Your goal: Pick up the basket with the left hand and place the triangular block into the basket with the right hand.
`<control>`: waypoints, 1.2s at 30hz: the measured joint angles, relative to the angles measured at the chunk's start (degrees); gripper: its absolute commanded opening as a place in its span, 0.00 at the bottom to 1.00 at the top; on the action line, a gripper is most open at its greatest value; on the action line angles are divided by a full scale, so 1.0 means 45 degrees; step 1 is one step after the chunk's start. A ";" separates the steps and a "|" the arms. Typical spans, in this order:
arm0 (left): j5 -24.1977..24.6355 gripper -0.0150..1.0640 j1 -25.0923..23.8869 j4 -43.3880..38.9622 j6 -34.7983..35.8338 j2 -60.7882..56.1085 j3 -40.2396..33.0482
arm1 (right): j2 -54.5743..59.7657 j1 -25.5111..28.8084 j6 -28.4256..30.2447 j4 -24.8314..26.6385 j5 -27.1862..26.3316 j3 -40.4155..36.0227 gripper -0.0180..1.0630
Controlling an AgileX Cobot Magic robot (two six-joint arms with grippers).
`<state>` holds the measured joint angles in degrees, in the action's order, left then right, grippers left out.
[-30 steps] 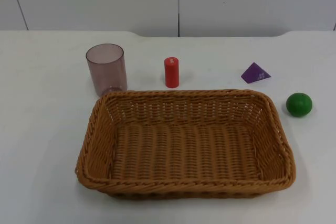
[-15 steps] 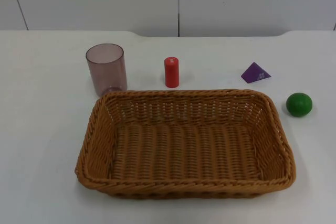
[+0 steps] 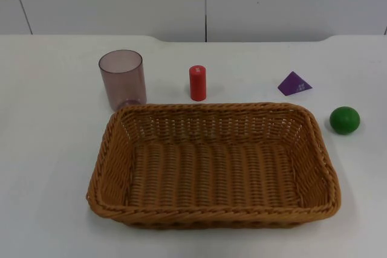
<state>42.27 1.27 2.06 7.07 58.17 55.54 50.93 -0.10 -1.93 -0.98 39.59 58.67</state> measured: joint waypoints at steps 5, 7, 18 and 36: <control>0.0081 0.99 0.0000 0.2586 -0.1997 0.1813 0.0000 | 0.0145 0.0000 0.0000 0.0000 -0.0273 0.0000 0.99; 0.0081 0.99 0.0000 0.3243 -0.2510 0.2240 0.0000 | 0.0145 0.0000 0.0000 0.0000 -0.0324 0.0000 0.99; -0.0482 0.99 0.0173 0.7336 -0.4748 0.6379 -0.0059 | 0.0145 0.0000 0.0000 0.0000 -0.0354 0.0000 0.99; -0.2915 0.99 0.2739 0.8638 -0.5719 1.1473 -0.0882 | 0.0145 0.0000 0.0000 0.0000 -0.0330 0.0000 0.99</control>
<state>29.16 13.60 40.93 -18.66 109.80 51.57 51.58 -0.10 -1.93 -0.98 38.11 58.67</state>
